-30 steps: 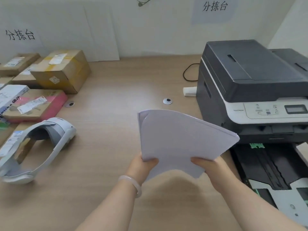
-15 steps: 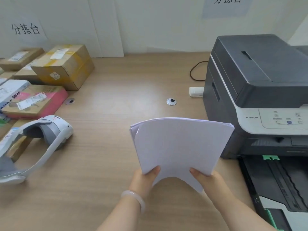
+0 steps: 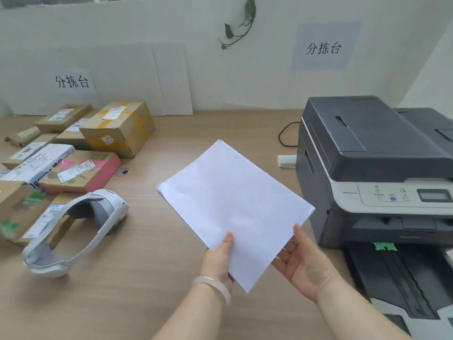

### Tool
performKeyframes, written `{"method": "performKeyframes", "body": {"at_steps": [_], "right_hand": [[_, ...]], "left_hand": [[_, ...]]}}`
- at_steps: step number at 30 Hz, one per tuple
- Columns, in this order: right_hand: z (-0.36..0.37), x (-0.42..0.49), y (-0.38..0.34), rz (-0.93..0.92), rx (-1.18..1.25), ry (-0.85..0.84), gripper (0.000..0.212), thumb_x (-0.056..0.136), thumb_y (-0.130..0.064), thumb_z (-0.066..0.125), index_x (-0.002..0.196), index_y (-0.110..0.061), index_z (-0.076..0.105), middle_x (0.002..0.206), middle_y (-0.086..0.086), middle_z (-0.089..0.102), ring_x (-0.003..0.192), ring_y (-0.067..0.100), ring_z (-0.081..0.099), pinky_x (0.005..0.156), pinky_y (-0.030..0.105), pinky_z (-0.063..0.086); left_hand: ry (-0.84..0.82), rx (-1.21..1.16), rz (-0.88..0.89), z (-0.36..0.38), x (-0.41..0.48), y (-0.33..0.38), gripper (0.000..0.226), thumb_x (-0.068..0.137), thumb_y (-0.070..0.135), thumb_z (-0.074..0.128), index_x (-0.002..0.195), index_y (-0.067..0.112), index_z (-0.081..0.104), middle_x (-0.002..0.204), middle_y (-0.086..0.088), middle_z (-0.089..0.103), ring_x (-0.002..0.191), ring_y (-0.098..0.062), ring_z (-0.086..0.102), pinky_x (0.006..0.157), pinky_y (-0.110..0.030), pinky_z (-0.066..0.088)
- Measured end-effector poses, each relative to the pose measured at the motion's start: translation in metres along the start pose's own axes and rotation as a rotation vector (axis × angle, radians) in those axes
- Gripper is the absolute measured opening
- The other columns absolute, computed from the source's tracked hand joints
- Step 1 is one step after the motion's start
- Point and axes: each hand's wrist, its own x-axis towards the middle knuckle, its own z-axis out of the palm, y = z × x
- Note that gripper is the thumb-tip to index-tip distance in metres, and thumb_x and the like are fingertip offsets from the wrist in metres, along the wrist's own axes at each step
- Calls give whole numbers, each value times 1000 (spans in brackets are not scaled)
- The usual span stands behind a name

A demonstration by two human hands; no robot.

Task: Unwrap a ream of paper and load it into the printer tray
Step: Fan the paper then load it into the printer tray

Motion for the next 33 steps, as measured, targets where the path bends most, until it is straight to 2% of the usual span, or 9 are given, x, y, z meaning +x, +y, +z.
{"method": "performKeyframes", "body": {"at_steps": [3,8,11,14,17,19,24,30,33], "right_hand": [[12,-2,22,2,-216,47,29,93,-24,56,120,-16,62,114,3,73,105,25,68,89,44,54],[2,-6,28,5,-381,120,29,94,-14,54,123,-13,59,110,5,75,101,26,70,81,45,57],[-16,-13,21,36,-416,190,26,94,-11,55,118,-9,62,99,5,77,95,27,70,74,40,56],[-41,-25,8,79,-503,173,29,90,-16,63,117,-9,64,102,9,76,97,31,71,80,44,55],[-64,-35,-6,79,-564,144,43,76,-21,72,117,-12,64,107,10,75,98,32,71,82,47,55],[-73,-37,-9,67,-580,148,32,84,-15,69,116,-11,64,106,10,75,99,32,70,89,50,53],[-76,-28,-5,-3,-692,218,24,90,-24,63,112,-19,69,108,2,75,105,26,68,101,54,45],[-74,-8,4,-196,-649,343,18,88,-20,65,105,-21,71,105,2,73,101,22,65,92,45,48],[-88,5,29,-155,-647,418,12,88,-19,65,98,-22,71,105,2,73,100,21,65,90,42,48]], "left_hand": [[29,27,-36,3,-10,-6,29,89,28,63,109,8,67,106,-11,74,97,-31,70,90,-49,54],[37,65,-111,-3,-26,-13,25,86,25,68,100,5,68,99,-12,75,91,-31,71,79,-41,57],[-2,-59,-41,-14,-27,-5,24,88,15,63,110,5,64,106,-16,73,98,-34,68,81,-46,56],[48,-191,42,-42,-18,20,22,89,15,59,111,11,62,105,-14,72,93,-31,69,72,-42,57],[-17,-75,57,-71,-11,44,17,91,21,55,101,13,66,96,-9,72,74,-23,71,60,-32,55],[-117,123,22,-79,-9,52,17,90,17,55,103,16,67,90,-6,73,68,-21,69,53,-29,53],[-113,583,-43,-53,1,44,46,70,27,75,113,15,67,105,-9,74,97,-30,70,92,-52,53],[88,639,193,-26,24,17,11,72,40,69,71,29,68,88,-7,71,85,-27,65,87,-47,51],[106,673,132,-36,35,-10,24,60,54,66,70,32,67,94,-9,72,92,-30,66,92,-50,51]]}}
